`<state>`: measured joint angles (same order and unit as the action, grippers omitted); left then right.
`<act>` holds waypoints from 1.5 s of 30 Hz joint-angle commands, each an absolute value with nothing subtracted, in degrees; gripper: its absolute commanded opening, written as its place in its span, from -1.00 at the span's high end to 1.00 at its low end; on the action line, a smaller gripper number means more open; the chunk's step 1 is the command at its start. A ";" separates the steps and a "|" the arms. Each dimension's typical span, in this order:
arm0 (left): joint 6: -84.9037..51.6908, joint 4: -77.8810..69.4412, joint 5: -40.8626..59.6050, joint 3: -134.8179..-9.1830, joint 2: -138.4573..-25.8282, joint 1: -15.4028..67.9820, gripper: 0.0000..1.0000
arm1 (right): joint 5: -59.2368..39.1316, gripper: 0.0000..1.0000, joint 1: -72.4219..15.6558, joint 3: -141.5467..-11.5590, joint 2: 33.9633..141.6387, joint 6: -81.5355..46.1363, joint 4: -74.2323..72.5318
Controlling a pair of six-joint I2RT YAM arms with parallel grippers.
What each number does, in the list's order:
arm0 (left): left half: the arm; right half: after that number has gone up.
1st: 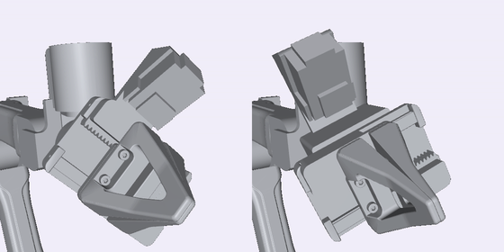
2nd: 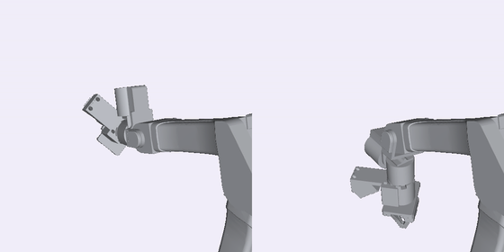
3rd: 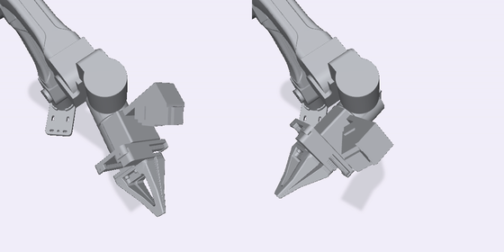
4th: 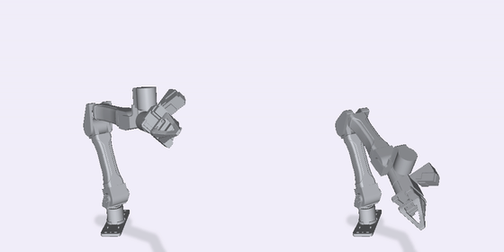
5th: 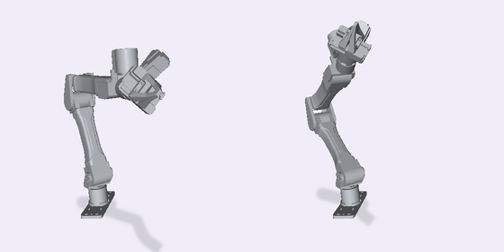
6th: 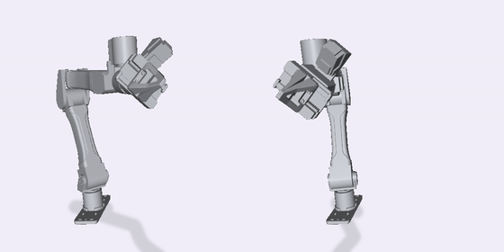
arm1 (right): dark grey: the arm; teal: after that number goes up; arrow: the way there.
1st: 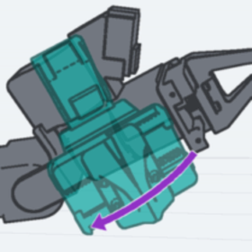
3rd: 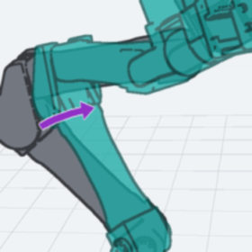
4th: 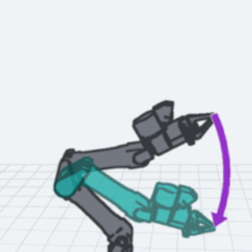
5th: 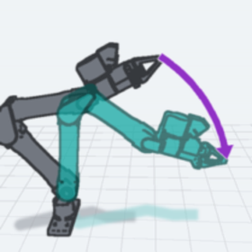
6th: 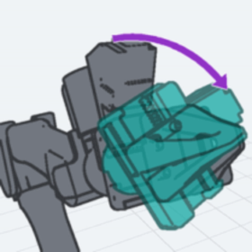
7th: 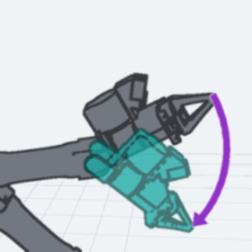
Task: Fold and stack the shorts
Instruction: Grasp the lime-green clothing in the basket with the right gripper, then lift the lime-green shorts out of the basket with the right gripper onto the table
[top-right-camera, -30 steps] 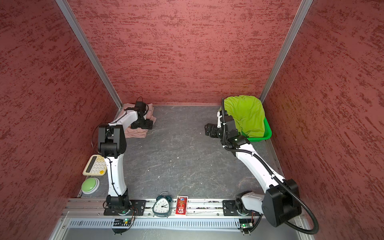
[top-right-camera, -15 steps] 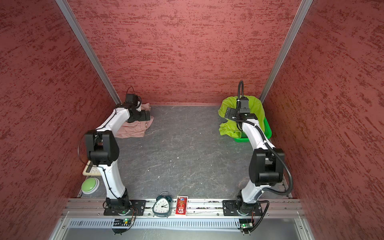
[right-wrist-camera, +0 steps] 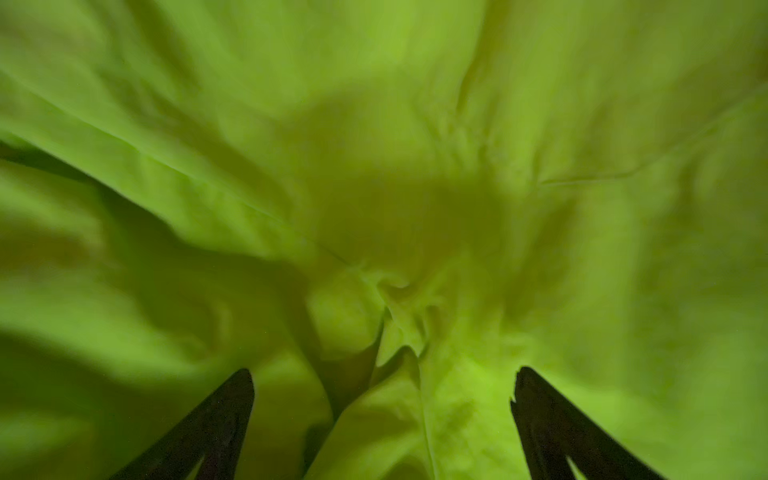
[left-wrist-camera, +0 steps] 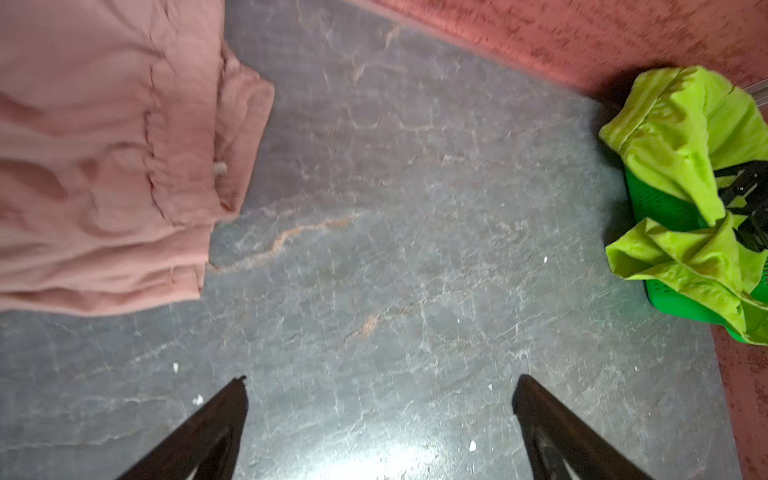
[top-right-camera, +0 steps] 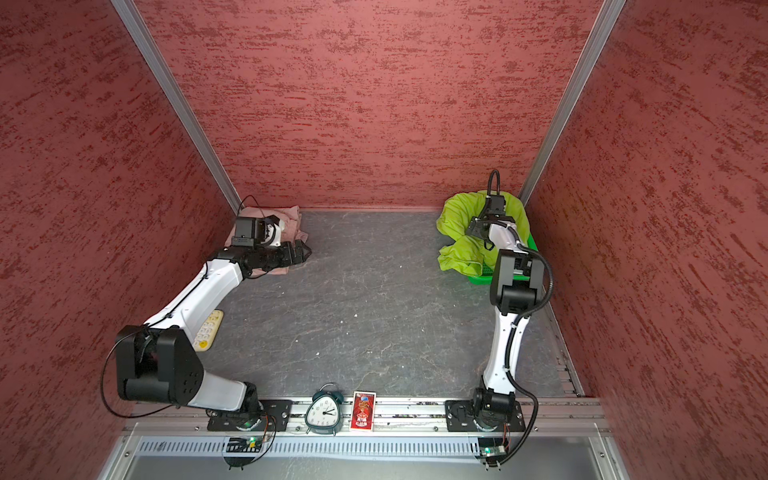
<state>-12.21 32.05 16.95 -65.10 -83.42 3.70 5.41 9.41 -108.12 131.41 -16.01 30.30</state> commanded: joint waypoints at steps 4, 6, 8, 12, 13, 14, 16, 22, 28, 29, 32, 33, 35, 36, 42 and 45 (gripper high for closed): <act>-13.39 31.40 20.04 -62.29 -76.98 3.69 -0.99 | 6.67 -0.83 9.13 -113.99 136.73 -18.17 32.96; -13.36 31.37 20.21 -61.55 -75.84 3.47 -0.99 | 6.81 -0.59 9.12 -113.69 137.45 -18.19 32.71; -13.27 31.60 20.13 -61.13 -75.21 3.43 -0.99 | 6.33 -0.28 9.14 -112.42 137.88 -18.04 31.46; -13.27 31.25 19.87 -59.97 -73.88 3.43 -0.99 | 4.80 0.88 9.08 -111.18 138.10 -18.19 30.50; -13.27 31.16 19.78 -59.78 -73.75 3.42 -0.99 | 4.14 1.00 9.13 -111.18 137.66 -18.19 30.38; -13.19 31.11 19.69 -59.60 -73.52 3.31 -0.99 | 3.59 1.00 9.14 -111.03 136.74 -18.43 30.21; -13.18 31.11 19.43 -59.59 -73.15 3.36 -0.99 | 2.95 1.00 9.11 -109.94 133.74 -18.70 29.21; -12.70 30.77 19.04 -59.33 -70.73 3.53 -0.99 | -0.92 1.00 9.01 -96.77 117.60 -18.09 15.07; -12.21 30.54 18.37 -59.48 -68.87 3.76 -0.99 | -6.95 1.00 9.05 -93.00 108.57 -15.92 9.27; -12.22 30.52 18.04 -59.51 -68.29 4.09 -0.99 | -8.01 1.00 9.05 -92.71 107.32 -16.34 8.73; -11.75 29.46 16.30 -58.53 -65.90 5.25 -0.99 | -11.02 1.00 9.01 -92.00 103.91 -18.21 5.90; -11.45 28.54 16.17 -57.81 -65.08 5.39 -0.99 | -12.04 1.00 9.05 -92.28 103.35 -18.57 5.15; -11.16 25.77 15.27 -55.32 -63.16 5.66 -0.99 | -15.20 1.00 9.05 -93.49 102.60 -19.64 3.82; -11.16 25.41 15.21 -54.78 -62.62 5.71 -0.99 | -17.04 1.00 9.05 -94.68 102.66 -20.56 3.69; -9.77 25.75 12.14 -53.81 -58.84 8.78 -0.99 | -25.79 1.00 8.54 -101.81 101.78 -24.33 3.36; -8.77 25.26 9.96 -53.23 -57.03 10.57 -0.99 | -26.91 1.00 7.20 -105.60 99.27 -23.20 5.07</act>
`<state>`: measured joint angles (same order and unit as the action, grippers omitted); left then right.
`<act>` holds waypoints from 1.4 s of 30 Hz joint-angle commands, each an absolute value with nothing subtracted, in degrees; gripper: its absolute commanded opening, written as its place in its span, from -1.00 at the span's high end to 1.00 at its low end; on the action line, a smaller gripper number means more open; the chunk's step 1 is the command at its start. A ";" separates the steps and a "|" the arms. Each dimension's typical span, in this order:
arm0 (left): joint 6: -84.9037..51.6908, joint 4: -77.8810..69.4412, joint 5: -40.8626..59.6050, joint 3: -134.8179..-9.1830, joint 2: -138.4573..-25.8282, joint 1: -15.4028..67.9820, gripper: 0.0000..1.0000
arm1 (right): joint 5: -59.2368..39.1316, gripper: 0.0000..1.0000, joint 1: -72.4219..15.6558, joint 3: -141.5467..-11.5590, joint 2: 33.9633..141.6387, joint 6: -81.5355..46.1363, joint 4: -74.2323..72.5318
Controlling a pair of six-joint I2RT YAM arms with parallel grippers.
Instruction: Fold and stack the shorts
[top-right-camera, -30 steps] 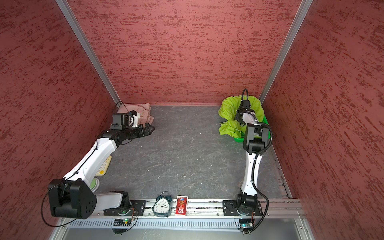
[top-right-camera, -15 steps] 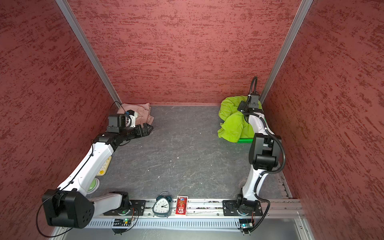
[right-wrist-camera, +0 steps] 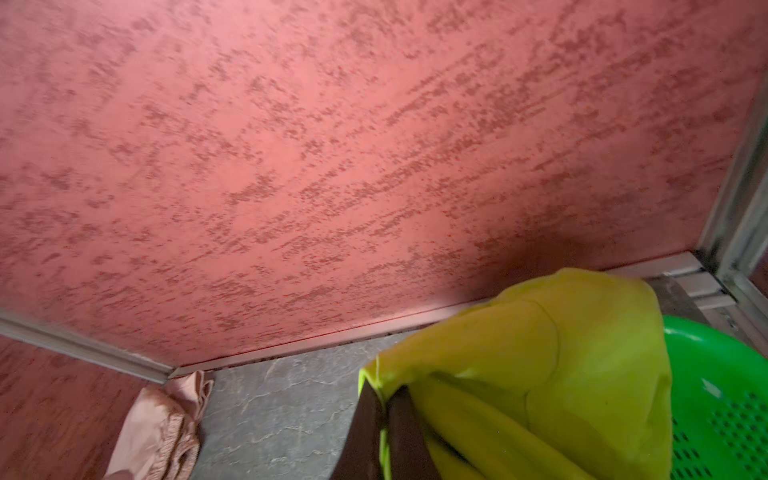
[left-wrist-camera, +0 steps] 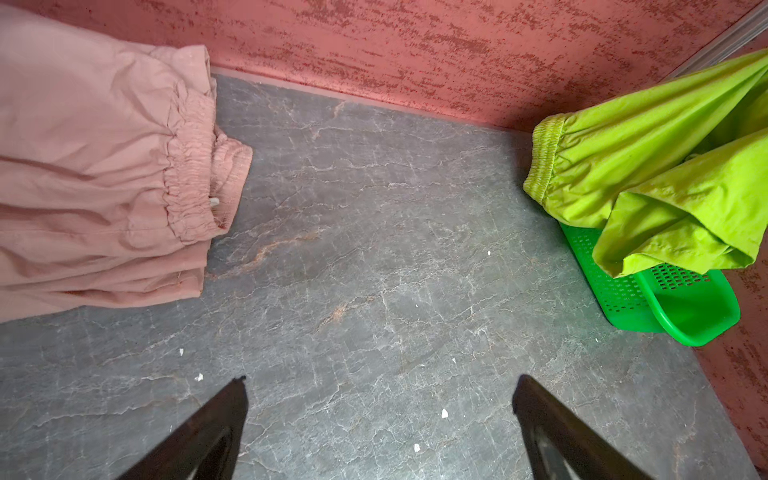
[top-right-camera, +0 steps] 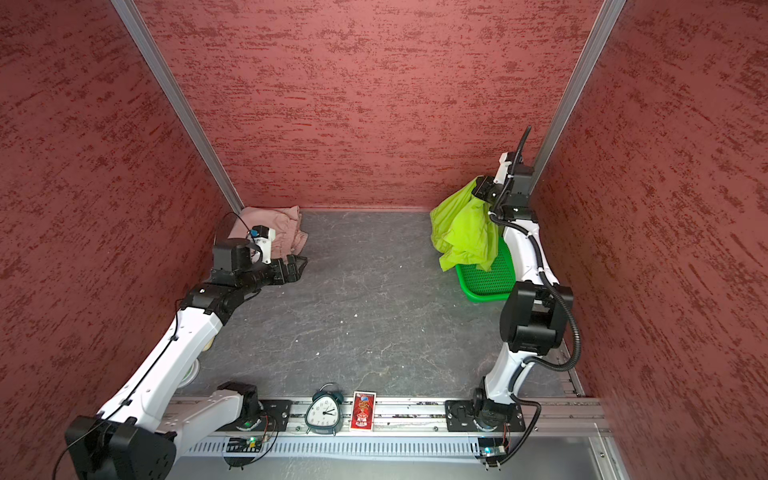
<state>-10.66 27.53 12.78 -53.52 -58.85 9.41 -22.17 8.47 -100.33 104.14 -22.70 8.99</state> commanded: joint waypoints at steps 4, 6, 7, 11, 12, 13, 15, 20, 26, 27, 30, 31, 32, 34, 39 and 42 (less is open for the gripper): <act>-8.53 25.67 8.11 -53.24 -55.54 11.25 -0.99 | -27.14 1.00 4.40 -113.13 96.07 -20.13 10.94; -8.49 25.75 7.65 -53.25 -54.92 11.33 -0.99 | -29.00 1.00 2.57 -117.11 95.12 -19.57 14.41; -8.55 26.05 7.29 -53.45 -54.61 11.34 -0.99 | -30.17 1.00 1.29 -118.80 94.59 -19.24 16.26; -9.24 28.79 5.85 -54.45 -53.00 11.45 -0.99 | -31.39 1.00 -5.68 -120.86 91.65 -16.78 23.21; -9.68 30.26 5.35 -54.98 -52.36 11.43 -0.99 | -31.39 1.00 -7.71 -120.25 90.89 -16.42 25.33; -10.37 32.09 4.86 -55.55 -51.63 11.46 -0.99 | -31.56 1.00 -9.81 -119.19 90.26 -16.37 27.29; -11.54 36.00 4.56 -56.73 -50.06 11.47 -0.99 | -31.98 1.00 -13.64 -114.73 88.51 -15.54 29.23; -14.02 44.70 7.08 -59.63 -45.59 11.61 -0.99 | -35.74 1.00 -19.33 -95.75 83.83 -17.61 24.28; -14.50 49.43 10.98 -62.31 -45.52 12.17 -0.99 | -32.68 1.00 -19.38 -77.85 86.26 -19.70 17.96; -14.50 49.48 11.03 -62.05 -46.18 12.28 -0.99 | -31.24 1.00 -19.40 -77.46 87.79 -18.90 19.04; -14.49 48.14 11.14 -59.91 -48.13 12.70 -0.99 | -26.24 0.88 -19.42 -77.80 92.12 -16.88 20.75; -14.59 47.40 11.40 -58.97 -48.81 12.81 -0.99 | -24.84 0.74 -19.40 -78.23 93.42 -16.40 21.15; -14.59 46.45 11.93 -58.00 -49.77 12.91 -0.99 | -23.34 0.49 -19.36 -79.13 95.03 -15.95 22.31; -14.76 44.96 12.57 -56.57 -51.99 13.41 -0.99 | -20.29 0.02 -19.42 -82.17 98.05 -14.49 25.35; -14.59 42.01 11.25 -55.32 -57.33 16.96 -0.99 | -12.55 -0.46 -19.34 -86.37 97.48 -13.01 30.11; -15.47 39.77 11.55 -54.55 -59.33 18.72 -0.99 | -6.26 -0.62 -18.97 -83.37 92.06 -14.92 32.97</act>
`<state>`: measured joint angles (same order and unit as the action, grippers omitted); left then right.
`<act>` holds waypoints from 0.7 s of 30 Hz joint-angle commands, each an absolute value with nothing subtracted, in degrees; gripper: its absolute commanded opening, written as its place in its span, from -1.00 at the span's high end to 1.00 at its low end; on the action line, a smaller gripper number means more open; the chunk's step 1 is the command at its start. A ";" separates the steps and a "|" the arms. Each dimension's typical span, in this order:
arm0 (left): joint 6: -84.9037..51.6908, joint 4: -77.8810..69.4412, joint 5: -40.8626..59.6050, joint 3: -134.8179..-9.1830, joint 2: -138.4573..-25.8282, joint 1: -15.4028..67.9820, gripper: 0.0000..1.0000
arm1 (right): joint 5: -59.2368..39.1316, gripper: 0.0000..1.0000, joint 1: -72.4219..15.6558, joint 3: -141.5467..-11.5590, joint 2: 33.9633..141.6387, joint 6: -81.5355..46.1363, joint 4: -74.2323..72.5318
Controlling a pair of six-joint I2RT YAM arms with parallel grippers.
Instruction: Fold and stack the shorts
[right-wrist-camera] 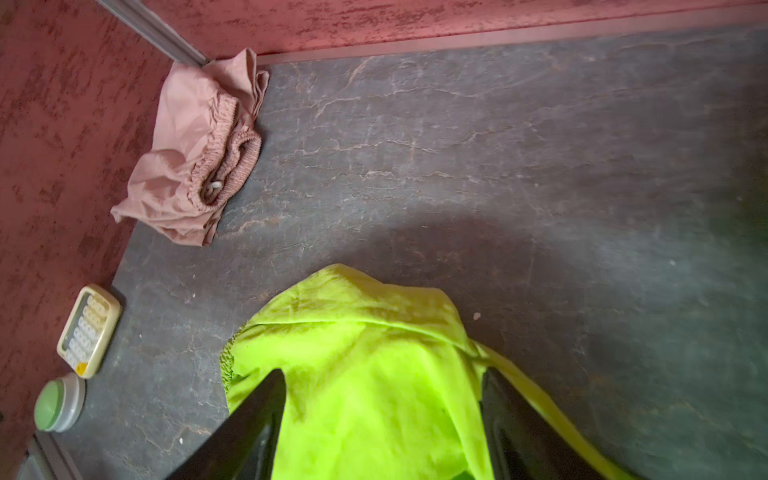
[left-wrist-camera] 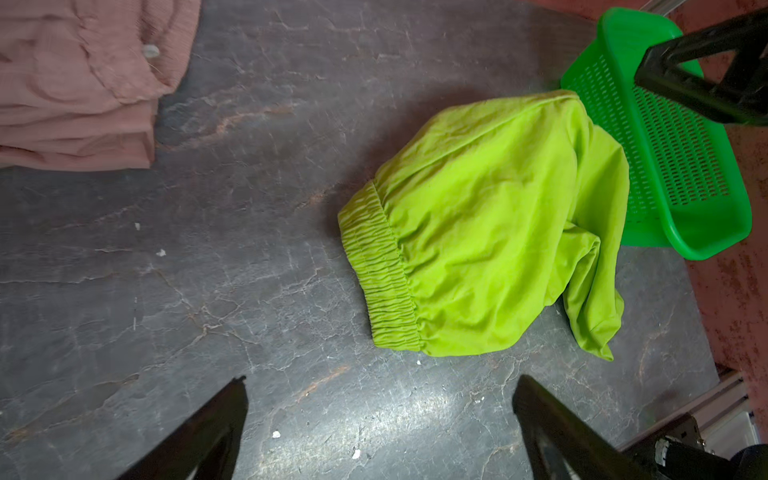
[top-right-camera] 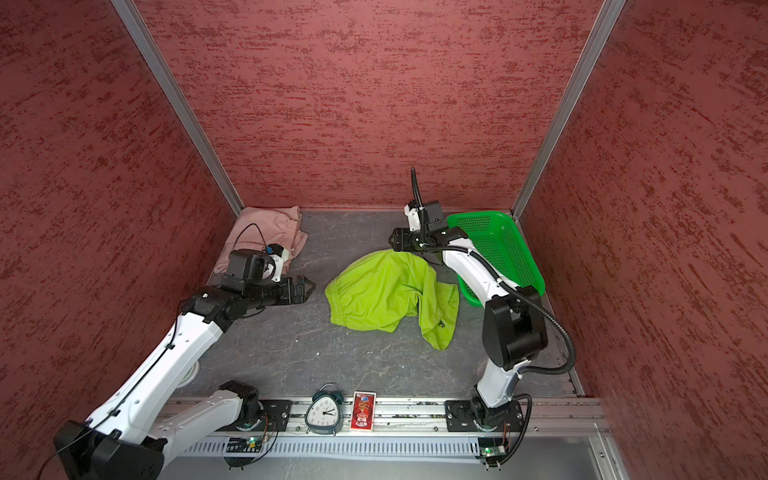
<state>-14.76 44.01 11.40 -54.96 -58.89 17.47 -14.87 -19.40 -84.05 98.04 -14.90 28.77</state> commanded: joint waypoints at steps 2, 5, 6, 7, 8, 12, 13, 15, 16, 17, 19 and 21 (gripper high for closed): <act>-16.12 38.17 12.63 -53.16 -60.30 19.94 -0.99 | -1.37 -0.66 -18.82 -79.51 88.67 -16.26 36.17; -16.85 36.79 14.16 -50.36 -62.20 21.62 -0.99 | 0.25 -0.67 -18.44 -70.70 82.68 -18.77 40.16; -17.49 36.98 14.22 -49.45 -63.30 22.00 -0.99 | 0.15 -0.67 -18.46 -67.75 79.76 -19.84 41.65; -18.01 37.24 14.33 -48.75 -64.27 22.21 -0.99 | 0.41 -0.68 -18.46 -65.41 77.62 -21.21 43.11; -18.81 37.58 14.39 -48.08 -65.43 22.37 -0.99 | 1.11 -0.68 -18.46 -62.84 74.96 -22.94 44.70; -21.26 33.05 17.32 -43.70 -66.97 22.59 -0.99 | 3.37 -0.70 -17.88 -54.99 66.67 -28.10 49.25; -21.98 31.18 18.38 -42.51 -66.97 22.72 -0.99 | 4.16 -0.71 -17.28 -53.24 65.13 -28.79 49.78; -23.06 27.64 20.41 -40.73 -67.04 22.94 -0.99 | 4.39 -0.73 -14.82 -50.46 63.50 -29.09 50.17; -23.45 26.06 21.37 -39.91 -67.13 23.10 -0.99 | 4.50 -0.73 -13.32 -49.31 62.84 -29.03 50.15; -23.51 25.12 22.02 -39.44 -67.38 23.32 -0.99 | 4.28 -0.74 -11.79 -48.11 62.08 -28.77 49.28; -23.39 24.66 21.23 -38.88 -68.07 23.92 -0.99 | 2.70 -0.74 -8.44 -45.94 60.75 -28.24 46.71; -23.27 24.02 20.93 -38.22 -68.92 24.60 -0.99 | 0.57 -0.74 -5.88 -44.76 60.62 -27.92 44.23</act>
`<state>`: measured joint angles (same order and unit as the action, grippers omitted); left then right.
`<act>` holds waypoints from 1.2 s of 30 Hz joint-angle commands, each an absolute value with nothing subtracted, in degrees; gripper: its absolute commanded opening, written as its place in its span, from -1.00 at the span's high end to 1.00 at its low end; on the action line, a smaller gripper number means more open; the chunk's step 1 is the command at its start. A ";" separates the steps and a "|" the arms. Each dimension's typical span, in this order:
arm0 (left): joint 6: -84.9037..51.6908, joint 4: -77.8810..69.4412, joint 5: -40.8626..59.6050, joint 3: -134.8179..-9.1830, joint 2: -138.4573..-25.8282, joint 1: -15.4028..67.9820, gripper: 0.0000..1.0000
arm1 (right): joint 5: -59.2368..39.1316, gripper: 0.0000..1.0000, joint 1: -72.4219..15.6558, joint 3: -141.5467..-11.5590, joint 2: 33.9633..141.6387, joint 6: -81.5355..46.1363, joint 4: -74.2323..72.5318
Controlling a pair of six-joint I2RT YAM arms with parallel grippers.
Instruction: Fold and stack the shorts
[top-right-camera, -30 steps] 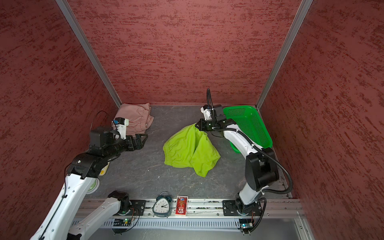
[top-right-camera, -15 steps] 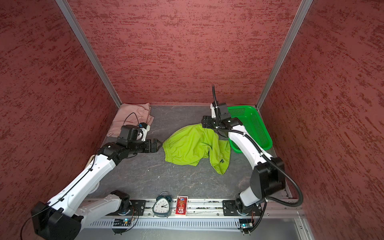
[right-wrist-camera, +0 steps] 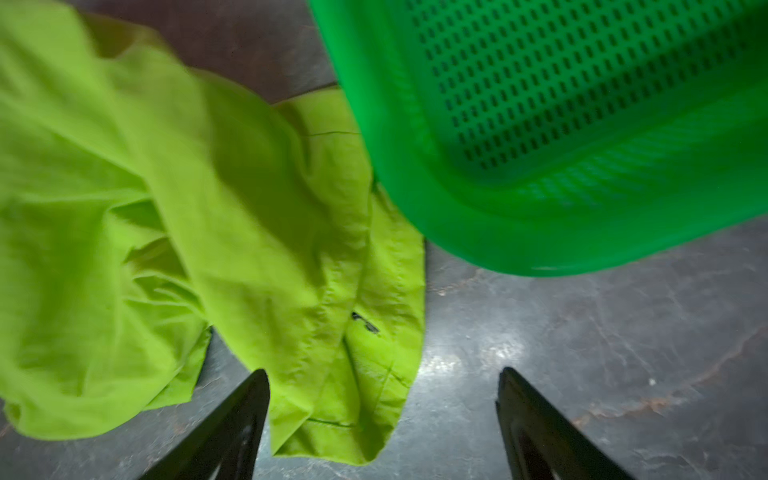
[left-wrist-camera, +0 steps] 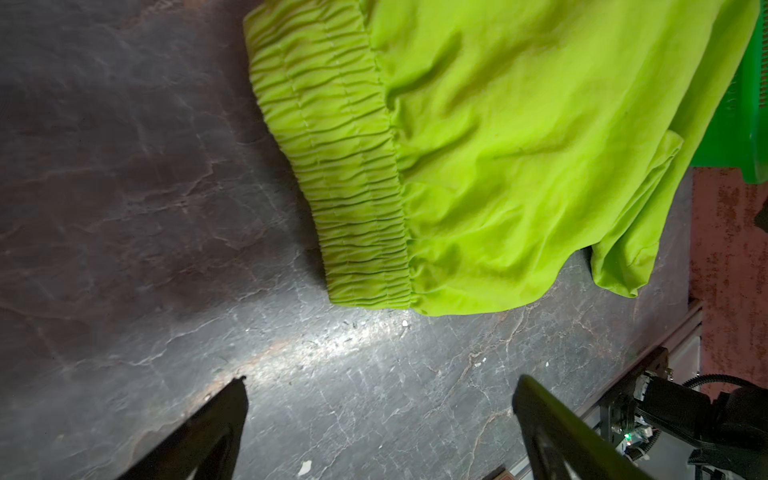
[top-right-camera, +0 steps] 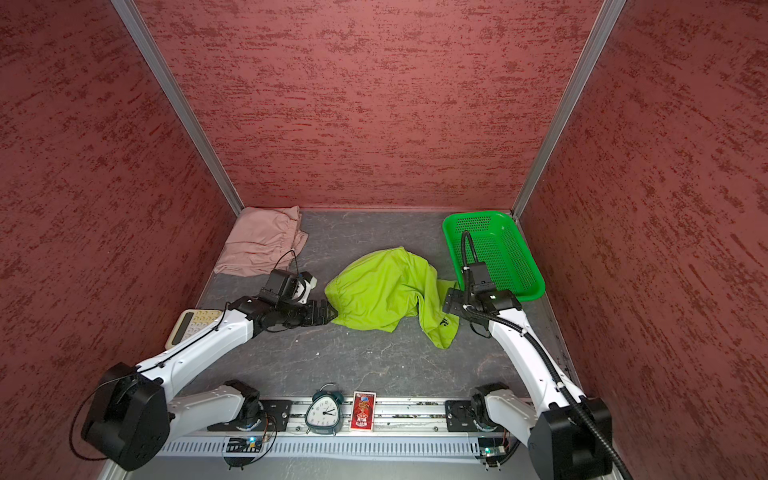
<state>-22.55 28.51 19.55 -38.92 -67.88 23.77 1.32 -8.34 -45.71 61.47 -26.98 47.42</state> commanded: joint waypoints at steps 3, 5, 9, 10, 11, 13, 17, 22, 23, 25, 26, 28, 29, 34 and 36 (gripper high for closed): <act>-22.62 23.25 20.16 -37.22 -69.76 26.28 -0.99 | 0.06 -0.76 -4.78 -45.26 62.56 -27.71 41.58; -22.59 22.01 19.65 -36.26 -70.09 26.93 -0.99 | -0.06 -0.77 -3.46 -45.26 64.52 -26.95 38.92; -22.87 19.89 19.69 -35.08 -71.25 27.37 -0.99 | -0.95 -0.77 -0.76 -45.72 68.01 -25.26 34.23; -22.94 19.38 19.69 -34.86 -71.49 27.55 -0.99 | -1.27 -0.77 -0.14 -45.99 68.89 -25.06 33.13; -23.03 18.75 19.61 -34.73 -71.74 27.73 -0.99 | -1.52 -0.77 0.40 -46.46 69.59 -24.81 32.25; -23.03 17.65 19.20 -34.59 -72.30 28.03 -0.99 | -1.84 -0.77 1.11 -47.45 70.94 -24.45 30.83; -22.79 14.36 18.90 -34.52 -74.48 28.30 -0.99 | -3.02 -0.77 2.30 -48.87 73.63 -23.57 27.90; -21.98 13.23 17.87 -36.31 -78.52 28.92 -0.99 | -6.18 -0.77 2.44 -51.32 74.38 -23.58 28.13; -21.89 13.23 17.56 -36.38 -79.06 28.92 -0.99 | -6.91 -0.77 2.38 -51.15 73.39 -23.87 28.21; -21.90 12.81 16.64 -36.43 -80.16 29.05 -0.99 | -9.29 -0.77 2.41 -50.86 70.21 -24.48 29.08; -21.91 12.60 16.29 -36.42 -80.57 29.09 -0.99 | -10.12 -0.77 2.37 -50.75 68.88 -24.77 29.66; -21.71 11.41 15.93 -36.39 -81.70 29.09 -0.99 | -12.24 -0.77 1.87 -50.06 65.61 -25.42 29.90; -21.62 10.70 15.83 -36.47 -82.25 29.09 -0.99 | -13.23 -0.77 1.55 -49.57 64.30 -25.77 29.89; -21.36 8.06 17.09 -38.42 -85.88 29.33 -0.39 | -17.50 -0.77 0.30 -47.56 59.96 -26.42 28.98; -21.21 7.71 17.96 -39.60 -86.93 29.36 0.04 | -17.83 -0.77 -0.40 -47.52 59.99 -26.08 29.18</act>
